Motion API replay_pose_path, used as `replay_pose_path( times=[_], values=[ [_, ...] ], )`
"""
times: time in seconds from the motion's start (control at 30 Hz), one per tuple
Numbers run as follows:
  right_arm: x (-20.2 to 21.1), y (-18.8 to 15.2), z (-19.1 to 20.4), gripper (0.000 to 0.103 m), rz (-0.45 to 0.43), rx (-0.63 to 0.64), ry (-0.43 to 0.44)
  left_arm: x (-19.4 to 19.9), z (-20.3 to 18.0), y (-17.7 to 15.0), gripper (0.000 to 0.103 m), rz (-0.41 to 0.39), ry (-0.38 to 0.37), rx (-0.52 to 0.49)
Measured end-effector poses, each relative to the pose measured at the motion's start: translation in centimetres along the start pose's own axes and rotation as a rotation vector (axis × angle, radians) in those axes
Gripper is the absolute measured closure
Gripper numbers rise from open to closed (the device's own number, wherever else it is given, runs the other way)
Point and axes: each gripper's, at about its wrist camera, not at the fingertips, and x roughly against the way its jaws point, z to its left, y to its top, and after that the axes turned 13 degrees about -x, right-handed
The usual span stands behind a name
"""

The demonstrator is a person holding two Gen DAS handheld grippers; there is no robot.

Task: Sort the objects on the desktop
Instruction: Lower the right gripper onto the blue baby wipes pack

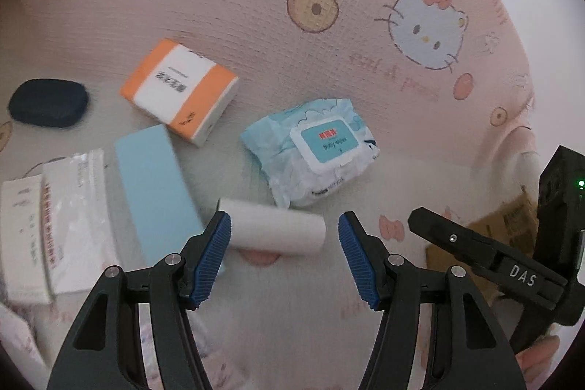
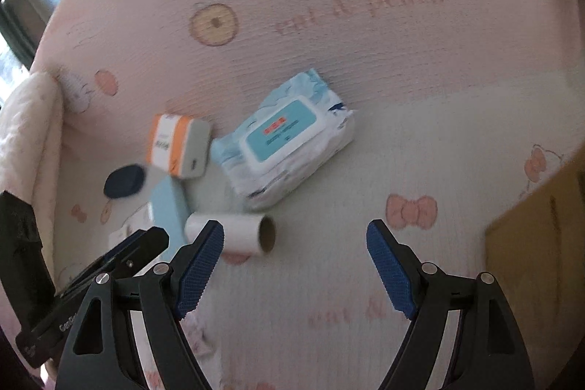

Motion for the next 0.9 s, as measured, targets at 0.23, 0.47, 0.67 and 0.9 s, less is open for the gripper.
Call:
replay_pose_path(
  times=[0.23, 0.47, 0.67, 0.9],
  values=[
    [-2.7, 3.2, -0.4, 0.024, -0.049, -0.005, 0.009, -3.8, 0.0, 2.4, 0.037, 0.021, -0.013, 0.033],
    [-5.3, 6.4, -0.9, 0.024, -0.085, -0.015, -0.021, -6.8, 0.8, 3.6, 0.038, 0.045, 0.001, 0.091],
    [-7.3, 8.4, -2.9, 0.024, -0.132, -0.115, 0.013, -8.8, 1.5, 4.4, 0.038, 0.064, 0.01, 0.145],
    [-10.2, 9.3, -4.2, 0.073, -0.067, -0.175, 0.086, -10.7, 2.0, 4.6, 0.068, 0.078, 0.018, 0.204]
  ],
)
